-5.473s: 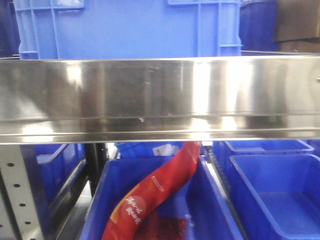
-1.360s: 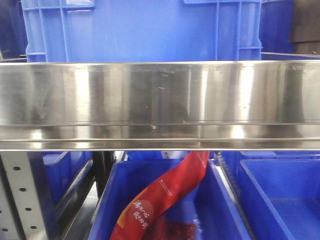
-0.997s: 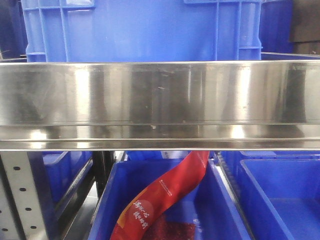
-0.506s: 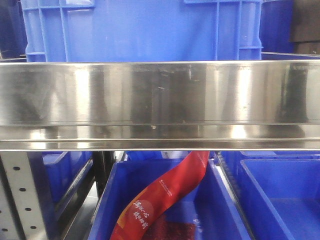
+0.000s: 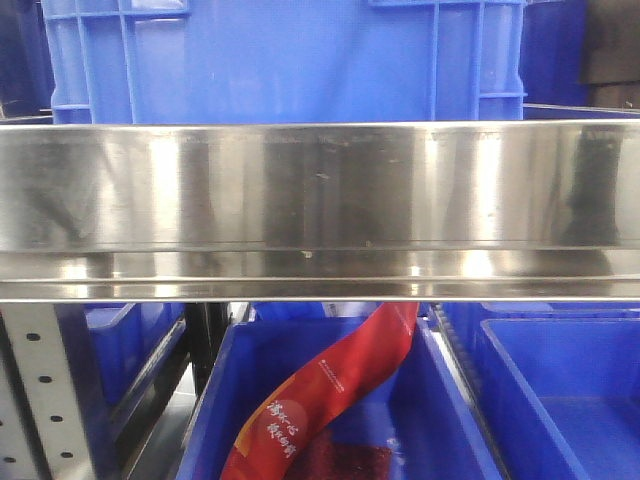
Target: Grab PVC pipe and place in blue bin
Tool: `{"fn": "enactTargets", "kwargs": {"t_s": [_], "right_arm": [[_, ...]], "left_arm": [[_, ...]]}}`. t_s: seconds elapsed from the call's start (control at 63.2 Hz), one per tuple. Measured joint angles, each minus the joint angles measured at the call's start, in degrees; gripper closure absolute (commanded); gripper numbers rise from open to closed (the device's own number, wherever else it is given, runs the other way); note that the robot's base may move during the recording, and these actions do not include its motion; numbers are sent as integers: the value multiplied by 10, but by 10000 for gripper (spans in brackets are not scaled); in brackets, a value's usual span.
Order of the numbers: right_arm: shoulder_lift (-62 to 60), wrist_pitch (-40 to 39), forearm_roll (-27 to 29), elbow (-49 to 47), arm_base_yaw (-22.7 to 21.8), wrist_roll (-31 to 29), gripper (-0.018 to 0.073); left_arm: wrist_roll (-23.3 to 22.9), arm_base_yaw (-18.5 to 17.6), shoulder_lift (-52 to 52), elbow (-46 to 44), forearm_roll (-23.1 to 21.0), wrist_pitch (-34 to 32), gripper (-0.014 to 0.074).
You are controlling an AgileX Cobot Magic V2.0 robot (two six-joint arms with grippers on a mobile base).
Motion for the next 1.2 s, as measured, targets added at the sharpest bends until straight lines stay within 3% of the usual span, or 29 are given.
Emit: {"fn": "enactTargets", "kwargs": {"t_s": [0.427,0.585,0.68,0.791,0.902,1.202], "right_arm": [[25,-6,0,0,0,1,715],[33,-8,0,0,0,0,572],[33,-16,0,0,0,0,419],[33,-23,0,0,0,0,314],[33,-27,-1,0,0,1,305],[33,-30,-1,0,0,0,317]], "left_arm": [[0,0,53,-32,1,-1,708],[0,0,54,-33,1,7,701],[0,0,54,-33,1,9,609],[0,0,54,-33,1,16,479],[0,0,54,-34,1,16,398],[0,0,54,-34,1,16,393]]}}
